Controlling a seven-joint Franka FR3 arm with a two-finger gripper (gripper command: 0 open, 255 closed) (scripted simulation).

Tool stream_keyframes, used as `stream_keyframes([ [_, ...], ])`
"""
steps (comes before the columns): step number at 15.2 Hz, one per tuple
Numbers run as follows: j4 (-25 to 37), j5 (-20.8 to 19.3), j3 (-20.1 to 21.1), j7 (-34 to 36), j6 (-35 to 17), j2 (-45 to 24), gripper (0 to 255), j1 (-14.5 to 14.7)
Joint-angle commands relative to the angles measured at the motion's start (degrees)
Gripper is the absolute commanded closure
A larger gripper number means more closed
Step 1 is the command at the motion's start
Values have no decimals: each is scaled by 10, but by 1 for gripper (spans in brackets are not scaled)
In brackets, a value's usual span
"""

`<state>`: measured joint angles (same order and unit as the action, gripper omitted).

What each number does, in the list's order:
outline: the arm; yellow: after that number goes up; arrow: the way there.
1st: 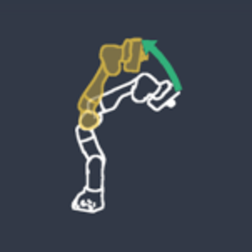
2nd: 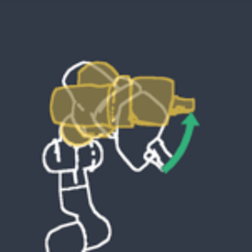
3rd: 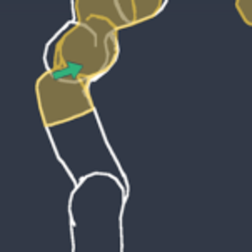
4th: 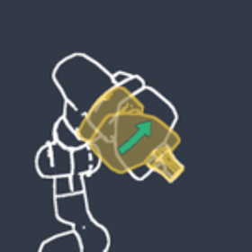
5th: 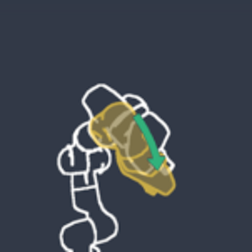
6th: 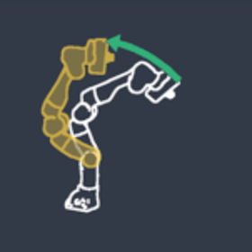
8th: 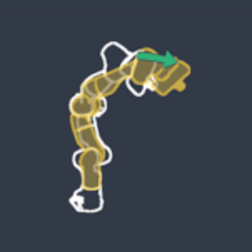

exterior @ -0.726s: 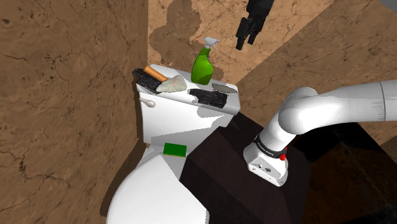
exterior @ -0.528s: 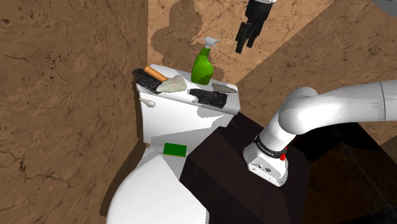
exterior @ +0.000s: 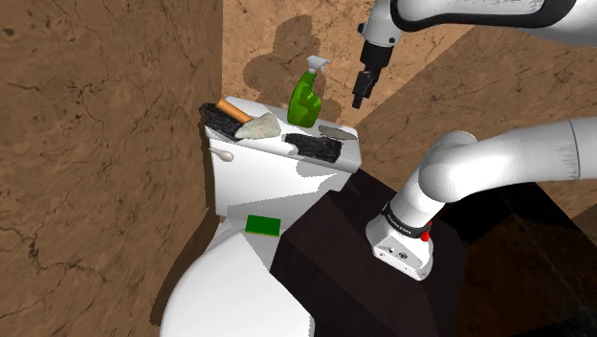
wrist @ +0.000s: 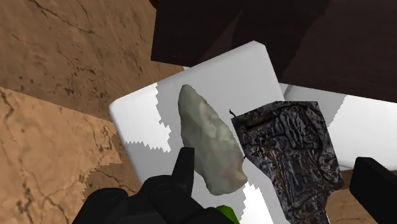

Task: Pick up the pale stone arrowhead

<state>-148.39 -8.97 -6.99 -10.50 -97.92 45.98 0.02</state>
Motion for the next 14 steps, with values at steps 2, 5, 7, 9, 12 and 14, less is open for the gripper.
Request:
stream_keyframes([
  [2,-27,-21,-36,-49,-46,-31,0,-2],
  [5,-52,-42,-70,-95,-93,-66,0,-5],
  [7,-65,-55,-92,-125,-127,-96,0,-7],
  [9,-74,-67,-114,-156,-162,-131,0,-8],
  [12,-86,-72,-124,-163,-192,-152,0,-8],
  [14,-94,-74,-128,-163,-212,-164,0,-8],
])
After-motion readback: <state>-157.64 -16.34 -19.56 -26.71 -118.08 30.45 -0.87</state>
